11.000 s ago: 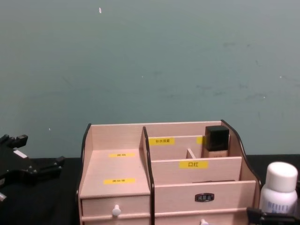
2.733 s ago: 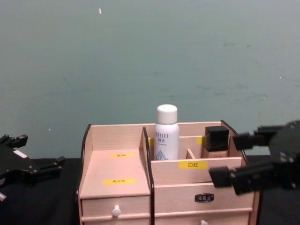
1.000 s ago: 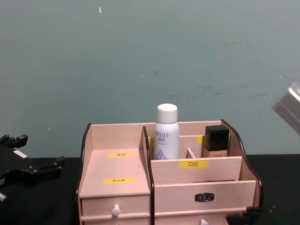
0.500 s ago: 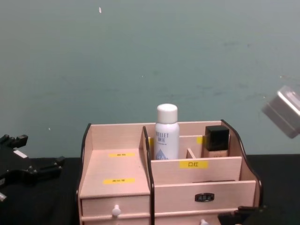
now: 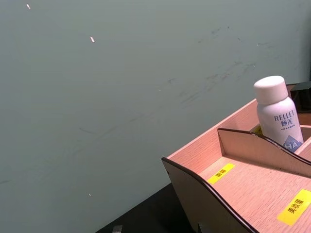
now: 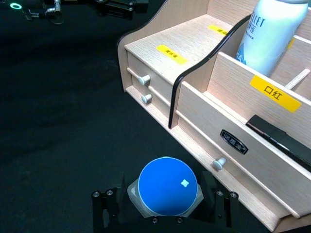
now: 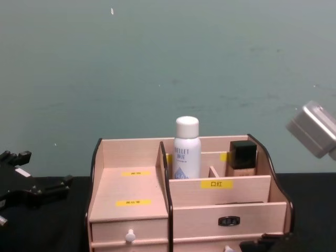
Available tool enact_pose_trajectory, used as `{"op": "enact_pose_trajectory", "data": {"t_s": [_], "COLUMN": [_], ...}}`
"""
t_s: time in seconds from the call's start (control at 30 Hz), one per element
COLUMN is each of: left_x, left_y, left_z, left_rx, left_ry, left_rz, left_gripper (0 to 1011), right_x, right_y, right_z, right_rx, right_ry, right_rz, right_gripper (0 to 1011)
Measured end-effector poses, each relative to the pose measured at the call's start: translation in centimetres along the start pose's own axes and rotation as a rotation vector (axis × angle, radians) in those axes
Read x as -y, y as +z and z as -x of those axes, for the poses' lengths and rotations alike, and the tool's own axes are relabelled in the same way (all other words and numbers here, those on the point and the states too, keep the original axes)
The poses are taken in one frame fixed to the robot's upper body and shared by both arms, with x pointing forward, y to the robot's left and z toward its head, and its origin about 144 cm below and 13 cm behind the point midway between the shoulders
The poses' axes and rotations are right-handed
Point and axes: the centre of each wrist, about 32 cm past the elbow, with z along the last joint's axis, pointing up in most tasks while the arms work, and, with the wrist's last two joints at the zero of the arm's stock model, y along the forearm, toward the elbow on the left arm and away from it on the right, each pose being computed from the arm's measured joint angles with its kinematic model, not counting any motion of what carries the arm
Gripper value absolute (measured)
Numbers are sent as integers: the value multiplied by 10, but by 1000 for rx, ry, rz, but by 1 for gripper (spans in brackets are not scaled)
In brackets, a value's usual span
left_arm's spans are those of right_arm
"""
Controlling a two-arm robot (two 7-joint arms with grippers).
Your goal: Pick up the facial cleanser and watermelon frost from the table and place them into the tiered storage box.
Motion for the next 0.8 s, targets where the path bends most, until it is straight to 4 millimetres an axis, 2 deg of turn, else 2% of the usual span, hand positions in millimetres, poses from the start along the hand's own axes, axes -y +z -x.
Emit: {"op": "enact_pose_trajectory", "data": {"t_s": [0.8], "left_x": [0], "left_y": [0], "left_z": [0], "left_rx": [0], "left_ry": [0], "left_rz": [0], "left_gripper": [1010], "right_x": [-3], "right_y": [-1], "right_z": [-1], "right_rx": [6], "right_ry": [-9], "right_rz": [19], "right_gripper": [1000]}}
